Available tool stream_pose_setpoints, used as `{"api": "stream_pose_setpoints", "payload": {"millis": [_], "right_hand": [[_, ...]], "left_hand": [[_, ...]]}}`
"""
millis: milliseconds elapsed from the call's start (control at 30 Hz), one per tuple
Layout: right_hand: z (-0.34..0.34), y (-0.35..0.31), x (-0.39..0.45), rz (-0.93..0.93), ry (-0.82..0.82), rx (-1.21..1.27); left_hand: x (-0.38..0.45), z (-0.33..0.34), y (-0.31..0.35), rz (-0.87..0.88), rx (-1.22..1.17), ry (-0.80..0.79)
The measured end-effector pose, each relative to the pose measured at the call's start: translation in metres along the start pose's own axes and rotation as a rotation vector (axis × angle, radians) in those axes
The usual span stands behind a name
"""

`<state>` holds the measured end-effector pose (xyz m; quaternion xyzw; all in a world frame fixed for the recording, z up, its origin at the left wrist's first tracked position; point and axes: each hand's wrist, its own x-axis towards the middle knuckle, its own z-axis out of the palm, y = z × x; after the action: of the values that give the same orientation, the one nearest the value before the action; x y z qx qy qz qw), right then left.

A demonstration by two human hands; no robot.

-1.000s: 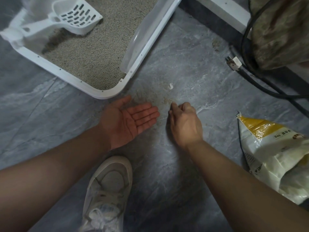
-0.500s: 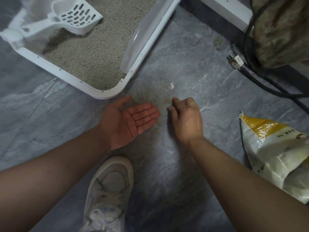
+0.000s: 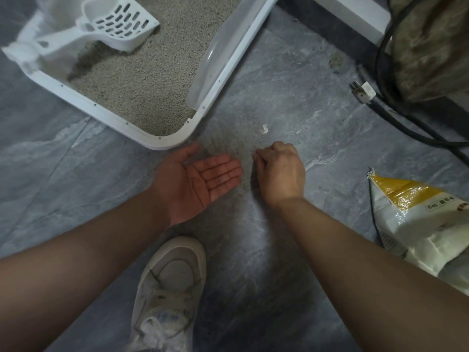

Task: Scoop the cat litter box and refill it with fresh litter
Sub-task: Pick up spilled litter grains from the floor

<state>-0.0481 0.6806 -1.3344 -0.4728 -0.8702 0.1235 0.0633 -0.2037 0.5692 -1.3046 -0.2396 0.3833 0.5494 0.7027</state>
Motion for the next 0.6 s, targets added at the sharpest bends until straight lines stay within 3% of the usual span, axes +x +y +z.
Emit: {"api": "stream_pose_setpoints", "payload": {"millis": [200, 367, 500, 600], "right_hand": [[0.002, -0.002, 0.003, -0.081, -0.02, -0.127], [-0.013, -0.014, -0.011, 0.025, 0.078, 0.086], [-0.037, -0.058, -0.045, -0.189, 0.041, 0.224], [-0.033, -0.075, -0.063, -0.225, -0.055, 0.324]], "left_hand": [[0.001, 0.002, 0.001, 0.01, 0.013, 0.008], [0.002, -0.001, 0.002, 0.027, 0.001, 0.021], [0.002, 0.0, -0.001, -0.001, 0.042, 0.023], [-0.001, 0.007, -0.005, -0.052, 0.086, -0.011]]}}
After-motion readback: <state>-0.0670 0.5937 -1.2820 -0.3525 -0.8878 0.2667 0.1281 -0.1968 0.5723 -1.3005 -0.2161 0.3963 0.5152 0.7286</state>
